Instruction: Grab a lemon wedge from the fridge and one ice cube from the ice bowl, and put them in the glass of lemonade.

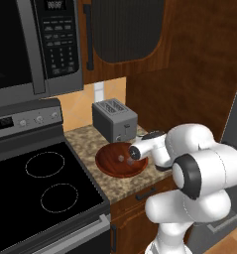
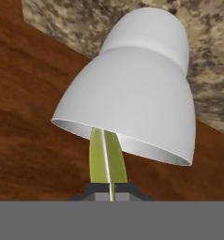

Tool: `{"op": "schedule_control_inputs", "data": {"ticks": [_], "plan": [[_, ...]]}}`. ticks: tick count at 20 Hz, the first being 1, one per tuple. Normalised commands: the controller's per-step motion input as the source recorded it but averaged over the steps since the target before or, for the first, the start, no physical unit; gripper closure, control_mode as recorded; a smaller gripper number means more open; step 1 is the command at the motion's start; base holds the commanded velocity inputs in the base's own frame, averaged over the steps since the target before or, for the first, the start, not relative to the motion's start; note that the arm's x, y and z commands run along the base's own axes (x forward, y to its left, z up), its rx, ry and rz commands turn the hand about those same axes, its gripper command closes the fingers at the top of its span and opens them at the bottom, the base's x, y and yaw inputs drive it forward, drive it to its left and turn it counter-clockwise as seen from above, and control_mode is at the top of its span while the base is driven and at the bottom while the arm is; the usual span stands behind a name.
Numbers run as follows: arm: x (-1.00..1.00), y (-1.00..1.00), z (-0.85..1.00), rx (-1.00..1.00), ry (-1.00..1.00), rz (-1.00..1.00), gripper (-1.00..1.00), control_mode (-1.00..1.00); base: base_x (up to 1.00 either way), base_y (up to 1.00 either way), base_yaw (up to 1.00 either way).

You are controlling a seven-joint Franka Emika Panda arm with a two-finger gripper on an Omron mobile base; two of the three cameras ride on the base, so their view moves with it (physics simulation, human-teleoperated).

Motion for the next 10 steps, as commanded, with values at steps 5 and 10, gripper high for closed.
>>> {"op": "schedule_control_inputs", "data": {"ticks": [5,10], "plan": [[0.06,-0.02,-0.02,-0.02,0.00,0.00,1.00,-1.00,0.00,0.00,0.00],[0.08,0.00,0.00,-0.03,-0.03,0.00,-1.00,-1.00,0.00,0.00,0.00]]}}
